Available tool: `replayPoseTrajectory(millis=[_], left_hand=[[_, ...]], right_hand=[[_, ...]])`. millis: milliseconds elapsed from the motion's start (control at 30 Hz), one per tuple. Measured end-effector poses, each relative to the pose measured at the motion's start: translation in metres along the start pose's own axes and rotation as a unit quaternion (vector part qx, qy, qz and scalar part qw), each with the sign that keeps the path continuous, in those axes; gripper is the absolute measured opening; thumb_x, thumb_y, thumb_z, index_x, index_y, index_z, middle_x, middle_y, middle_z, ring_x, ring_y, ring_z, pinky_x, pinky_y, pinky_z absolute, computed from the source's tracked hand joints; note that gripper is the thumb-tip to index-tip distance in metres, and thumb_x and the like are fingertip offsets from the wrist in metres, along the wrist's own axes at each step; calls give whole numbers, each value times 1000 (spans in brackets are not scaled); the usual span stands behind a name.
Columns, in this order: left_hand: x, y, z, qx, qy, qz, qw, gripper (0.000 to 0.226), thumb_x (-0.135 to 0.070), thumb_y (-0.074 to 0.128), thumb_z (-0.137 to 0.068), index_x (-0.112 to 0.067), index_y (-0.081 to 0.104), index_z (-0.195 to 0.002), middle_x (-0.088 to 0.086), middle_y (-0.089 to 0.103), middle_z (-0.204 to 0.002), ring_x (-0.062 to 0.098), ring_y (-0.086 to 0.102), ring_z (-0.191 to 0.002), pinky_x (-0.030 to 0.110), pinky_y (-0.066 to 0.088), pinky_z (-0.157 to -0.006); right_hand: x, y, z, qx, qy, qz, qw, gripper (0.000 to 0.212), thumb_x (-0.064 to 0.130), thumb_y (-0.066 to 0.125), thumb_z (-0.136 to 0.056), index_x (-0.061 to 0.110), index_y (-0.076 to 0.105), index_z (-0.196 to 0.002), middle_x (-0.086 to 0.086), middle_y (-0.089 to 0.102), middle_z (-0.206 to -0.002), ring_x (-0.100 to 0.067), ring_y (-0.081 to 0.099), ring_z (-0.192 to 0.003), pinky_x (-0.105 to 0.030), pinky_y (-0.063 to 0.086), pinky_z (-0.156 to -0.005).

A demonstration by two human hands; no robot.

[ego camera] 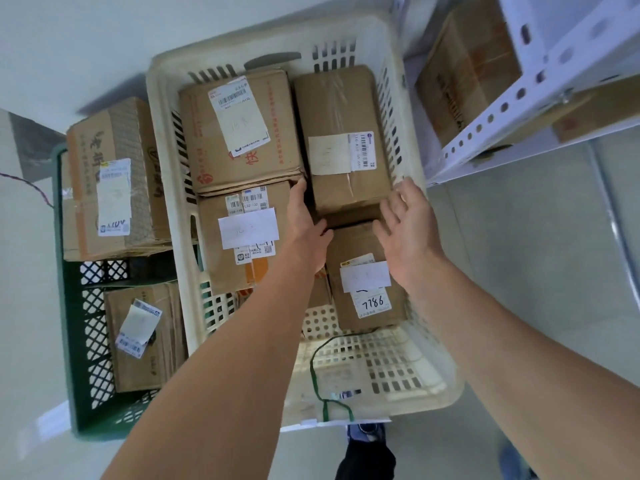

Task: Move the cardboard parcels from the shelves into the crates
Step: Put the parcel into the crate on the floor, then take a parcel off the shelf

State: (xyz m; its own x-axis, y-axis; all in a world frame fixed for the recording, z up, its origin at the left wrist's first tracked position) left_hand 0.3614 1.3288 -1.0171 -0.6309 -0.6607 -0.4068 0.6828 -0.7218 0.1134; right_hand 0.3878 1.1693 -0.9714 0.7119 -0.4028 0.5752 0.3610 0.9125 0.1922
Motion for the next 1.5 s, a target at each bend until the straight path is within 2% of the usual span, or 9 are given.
replayPoseTrajectory(millis=[233, 400, 500, 600, 700, 900, 1067, 1267, 1500], left_hand=[[-31, 11, 146, 58, 123, -173, 976, 79, -73, 37, -106, -34, 19, -173, -6, 21, -180, 17, 23, -165, 52, 21, -134], [-37, 48, 269, 98, 182, -213, 955, 80, -81, 35, -101, -44, 19, -171, -15, 22, -179, 18, 24, -164, 59, 18, -134], [-32, 81, 341, 111, 216, -222, 944, 82, -83, 37, -100, -43, 23, -170, -15, 28, -176, 16, 30, -161, 56, 23, -132], [-18, 120, 411, 119, 239, -230, 936, 95, -89, 42, -89, -40, 29, -169, -25, 46, -160, 9, 39, -153, 49, 30, -129], [2, 163, 478, 136, 260, -223, 930, 99, -90, 44, -83, -39, 32, -168, -40, 46, -140, 5, 40, -153, 48, 31, -128], [50, 263, 595, 174, 293, -219, 914, 106, -89, 46, -76, -40, 32, -169, -22, 39, -168, 7, 42, -151, 48, 37, -119], [95, 335, 647, 198, 286, -222, 911, 89, -77, 42, -89, -37, 33, -168, -19, 41, -167, 0, 51, -138, 46, 37, -114], [140, 406, 680, 236, 269, -251, 900, 103, -86, 46, -83, -33, 31, -170, -13, 36, -174, 15, 42, -154, 50, 40, -117], [175, 490, 652, 233, 232, -257, 909, 101, -79, 41, -86, -27, 29, -171, -8, 36, -174, 12, 45, -145, 46, 41, -112]], right_hand=[[90, -39, 121, 58, -115, 45, 991, 61, 57, 29, -111, 31, 30, -166, 13, 34, -171, -2, 40, -148, -32, 31, -124], [164, -83, 203, 75, -159, 52, 983, 68, 64, 24, -108, 32, 27, -168, 15, 32, -172, -5, 34, -155, -35, 27, -126], [206, -118, 247, 84, -174, 71, 979, 77, 72, 30, -100, 35, 28, -167, 19, 34, -170, 2, 40, -147, -36, 29, -126], [248, -161, 292, 97, -184, 87, 974, 79, 76, 31, -93, 41, 31, -164, 30, 40, -158, 8, 43, -142, -34, 28, -125], [295, -217, 335, 98, -197, 75, 973, 77, 75, 33, -93, 42, 33, -162, 28, 40, -159, 3, 40, -148, -36, 26, -128], [389, -334, 410, 93, -216, 47, 971, 85, 80, 38, -91, 37, 31, -164, 17, 34, -170, -4, 34, -155, -39, 25, -130], [447, -416, 449, 68, -239, 29, 968, 85, 74, 36, -88, 35, 34, -164, 16, 35, -169, -4, 37, -154, -39, 28, -130], [496, -492, 466, 42, -254, 16, 966, 92, 83, 39, -88, 33, 34, -165, 16, 38, -168, -3, 40, -151, -39, 30, -128], [561, -559, 429, 21, -230, 19, 973, 87, 75, 33, -90, 29, 34, -164, 11, 38, -169, -7, 39, -152, -42, 29, -128]])
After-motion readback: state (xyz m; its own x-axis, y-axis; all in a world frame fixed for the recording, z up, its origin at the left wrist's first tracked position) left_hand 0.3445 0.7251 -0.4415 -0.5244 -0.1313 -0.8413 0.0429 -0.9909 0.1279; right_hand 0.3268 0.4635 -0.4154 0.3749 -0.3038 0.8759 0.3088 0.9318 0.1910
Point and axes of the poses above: each hand's wrist, its own z-axis away from the middle knuckle, its own y-axis out of the palm, x = y × z, the point moved 9 cm from there along -z, towards the middle knuckle
